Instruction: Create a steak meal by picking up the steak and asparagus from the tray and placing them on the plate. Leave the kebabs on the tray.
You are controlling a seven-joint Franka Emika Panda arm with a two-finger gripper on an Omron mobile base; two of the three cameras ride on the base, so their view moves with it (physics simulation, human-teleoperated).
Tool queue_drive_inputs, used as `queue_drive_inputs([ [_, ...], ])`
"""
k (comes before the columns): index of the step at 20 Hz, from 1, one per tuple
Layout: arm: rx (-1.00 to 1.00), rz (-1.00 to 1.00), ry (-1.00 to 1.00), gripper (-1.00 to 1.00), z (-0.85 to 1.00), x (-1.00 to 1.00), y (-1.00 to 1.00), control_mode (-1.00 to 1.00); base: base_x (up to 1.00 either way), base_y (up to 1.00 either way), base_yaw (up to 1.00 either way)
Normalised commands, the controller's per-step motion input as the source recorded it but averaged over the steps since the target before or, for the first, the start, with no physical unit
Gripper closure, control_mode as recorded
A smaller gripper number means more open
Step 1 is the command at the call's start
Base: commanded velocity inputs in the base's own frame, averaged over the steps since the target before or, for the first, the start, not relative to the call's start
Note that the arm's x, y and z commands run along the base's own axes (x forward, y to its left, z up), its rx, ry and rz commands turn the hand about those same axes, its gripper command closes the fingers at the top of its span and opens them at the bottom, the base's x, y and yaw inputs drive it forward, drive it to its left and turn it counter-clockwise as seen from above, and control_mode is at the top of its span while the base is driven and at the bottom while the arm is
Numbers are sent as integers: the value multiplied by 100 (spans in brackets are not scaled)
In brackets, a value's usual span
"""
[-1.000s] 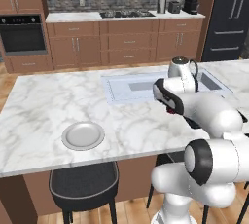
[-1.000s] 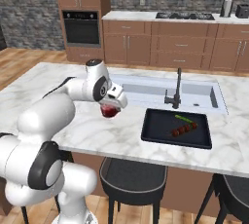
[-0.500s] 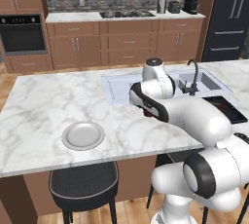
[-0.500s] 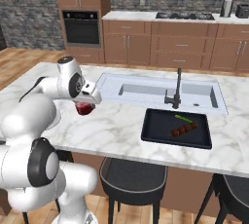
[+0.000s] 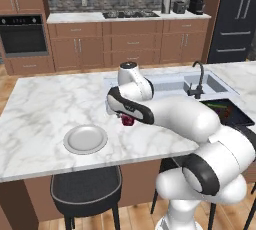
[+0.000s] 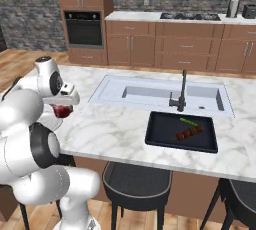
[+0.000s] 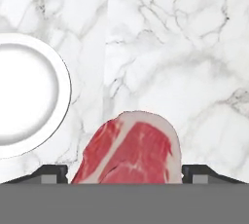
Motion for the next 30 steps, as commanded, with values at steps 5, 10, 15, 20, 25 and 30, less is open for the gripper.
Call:
queue_drive_inputs([
  [5, 0, 14, 11, 100, -4, -4, 94, -100, 0, 0, 0],
  [10, -1, 13, 4, 100, -26, -11, 74, -100, 0, 0, 0],
  [15, -2, 9, 4, 100, -33, 0, 60, -100, 0, 0, 0],
  [20, 0, 4, 1, 100, -32, 0, 41, -100, 0, 0, 0],
  [25, 0, 2, 0, 100, -34, 6, 39, -100, 0, 0, 0],
  [30, 0, 0, 0, 100, -23, 25, 19, -100, 0, 0, 0],
])
